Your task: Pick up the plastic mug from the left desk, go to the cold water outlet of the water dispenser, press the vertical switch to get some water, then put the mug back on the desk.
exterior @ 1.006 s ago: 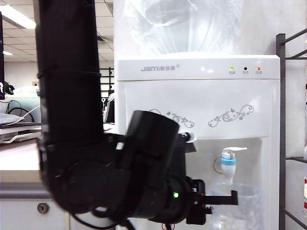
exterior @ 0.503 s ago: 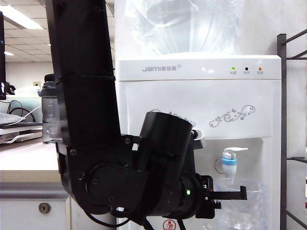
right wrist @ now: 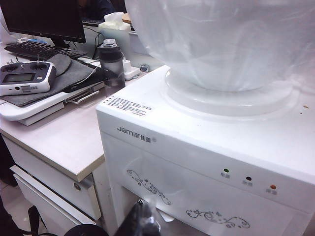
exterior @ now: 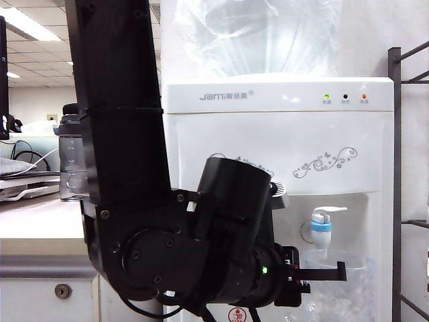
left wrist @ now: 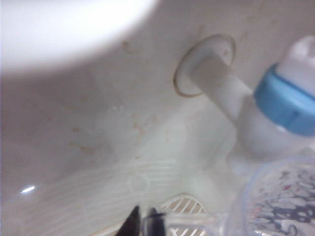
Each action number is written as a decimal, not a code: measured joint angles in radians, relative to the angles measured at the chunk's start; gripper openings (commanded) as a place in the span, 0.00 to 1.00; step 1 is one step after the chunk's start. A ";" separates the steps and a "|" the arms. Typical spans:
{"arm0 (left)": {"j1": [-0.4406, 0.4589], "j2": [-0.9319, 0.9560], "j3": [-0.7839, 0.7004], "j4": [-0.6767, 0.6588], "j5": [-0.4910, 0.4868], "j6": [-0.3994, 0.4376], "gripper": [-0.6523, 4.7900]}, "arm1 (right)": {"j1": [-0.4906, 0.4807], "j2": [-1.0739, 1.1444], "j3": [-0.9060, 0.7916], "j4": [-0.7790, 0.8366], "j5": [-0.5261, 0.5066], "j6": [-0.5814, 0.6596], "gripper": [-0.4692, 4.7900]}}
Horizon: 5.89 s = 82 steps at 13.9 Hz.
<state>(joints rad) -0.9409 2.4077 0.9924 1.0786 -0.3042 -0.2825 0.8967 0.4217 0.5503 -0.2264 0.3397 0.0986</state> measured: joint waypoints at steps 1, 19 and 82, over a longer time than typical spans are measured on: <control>0.000 0.000 0.000 0.000 0.000 0.000 0.11 | 0.000 0.000 0.000 0.000 0.000 0.000 0.08; 0.006 -0.008 -0.050 0.007 0.006 0.046 0.11 | 0.000 0.000 0.000 0.000 0.000 0.000 0.08; -0.040 -0.029 -0.009 -0.116 -0.076 0.066 0.11 | 0.000 0.000 0.000 0.055 0.032 -0.026 0.08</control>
<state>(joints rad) -0.9813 2.3791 0.9833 0.9623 -0.3801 -0.2161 0.8967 0.4217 0.5503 -0.1711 0.3714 0.0723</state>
